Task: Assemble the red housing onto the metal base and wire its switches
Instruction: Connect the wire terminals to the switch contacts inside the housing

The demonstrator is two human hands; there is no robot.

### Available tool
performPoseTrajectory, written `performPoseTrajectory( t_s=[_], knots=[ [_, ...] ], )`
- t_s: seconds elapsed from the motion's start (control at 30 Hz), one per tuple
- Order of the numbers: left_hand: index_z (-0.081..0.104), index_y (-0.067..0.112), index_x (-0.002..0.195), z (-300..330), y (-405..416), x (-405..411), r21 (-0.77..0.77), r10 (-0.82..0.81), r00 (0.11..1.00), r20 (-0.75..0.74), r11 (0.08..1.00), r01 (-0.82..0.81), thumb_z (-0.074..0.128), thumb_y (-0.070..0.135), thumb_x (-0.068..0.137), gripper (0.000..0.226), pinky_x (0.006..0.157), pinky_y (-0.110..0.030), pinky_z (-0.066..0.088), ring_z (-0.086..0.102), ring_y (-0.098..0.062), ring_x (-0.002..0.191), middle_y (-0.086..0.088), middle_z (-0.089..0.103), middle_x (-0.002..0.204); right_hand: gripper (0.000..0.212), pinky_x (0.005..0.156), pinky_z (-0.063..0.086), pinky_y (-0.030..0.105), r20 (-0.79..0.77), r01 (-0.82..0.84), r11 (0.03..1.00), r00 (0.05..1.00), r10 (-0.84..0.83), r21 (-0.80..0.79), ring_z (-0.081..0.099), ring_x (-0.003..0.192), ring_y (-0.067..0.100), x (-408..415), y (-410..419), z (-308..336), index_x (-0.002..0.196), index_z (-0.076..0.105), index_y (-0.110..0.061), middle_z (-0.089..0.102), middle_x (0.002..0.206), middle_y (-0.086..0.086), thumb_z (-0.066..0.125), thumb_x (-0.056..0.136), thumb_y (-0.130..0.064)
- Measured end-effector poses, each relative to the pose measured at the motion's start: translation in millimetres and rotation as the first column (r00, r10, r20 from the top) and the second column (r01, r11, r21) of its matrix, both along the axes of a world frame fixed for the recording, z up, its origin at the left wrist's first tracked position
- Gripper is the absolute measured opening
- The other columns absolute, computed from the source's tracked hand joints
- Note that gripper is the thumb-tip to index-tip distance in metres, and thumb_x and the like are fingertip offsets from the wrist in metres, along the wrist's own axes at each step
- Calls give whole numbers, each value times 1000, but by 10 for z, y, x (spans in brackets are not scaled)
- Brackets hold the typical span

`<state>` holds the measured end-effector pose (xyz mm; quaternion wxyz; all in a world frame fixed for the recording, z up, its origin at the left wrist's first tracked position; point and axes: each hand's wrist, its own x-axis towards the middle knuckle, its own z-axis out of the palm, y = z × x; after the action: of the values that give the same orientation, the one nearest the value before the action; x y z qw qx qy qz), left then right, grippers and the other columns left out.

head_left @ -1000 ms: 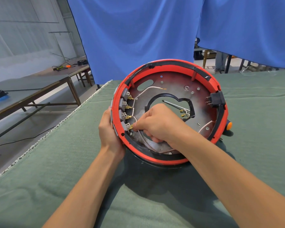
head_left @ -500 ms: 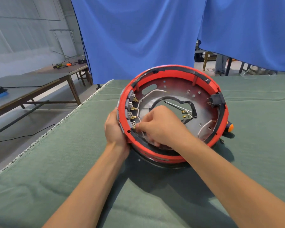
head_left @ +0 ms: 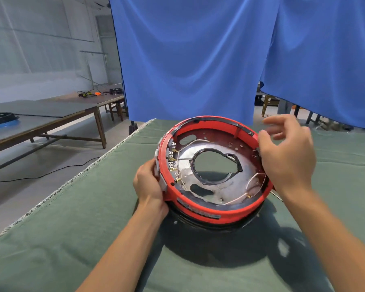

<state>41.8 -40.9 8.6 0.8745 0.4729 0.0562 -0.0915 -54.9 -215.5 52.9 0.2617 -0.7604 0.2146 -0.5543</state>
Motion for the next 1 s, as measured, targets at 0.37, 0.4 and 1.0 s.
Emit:
performPoseTrajectory(
  t_s=[0.37,0.4,1.0],
  knots=[
    [70,16,60,-79,71,173,52,10,999,34,999,-12,46,23,87,36,63,-31,51,61,-22,59,-5,65,67,18,41,43,20,19,-298,522,880,474,799,62,47,11,168,-241,-322,86,62,-17,69,69,0,71,77,-30],
    [71,16,60,-89,60,187,89,6,999,52,996,-11,45,25,89,40,62,-30,51,62,-21,60,-5,67,66,13,41,44,20,77,-325,497,887,455,805,61,43,10,184,-235,-353,80,63,-16,69,63,0,72,78,-25],
    [63,25,78,388,-139,-164,498,-86,566,820,595,-631,59,10,80,15,63,-29,41,55,-14,73,13,58,73,21,67,50,30,297,-429,610,903,311,666,66,74,14,157,-177,-361,91,68,-16,72,80,-4,76,76,-27]
  ],
)
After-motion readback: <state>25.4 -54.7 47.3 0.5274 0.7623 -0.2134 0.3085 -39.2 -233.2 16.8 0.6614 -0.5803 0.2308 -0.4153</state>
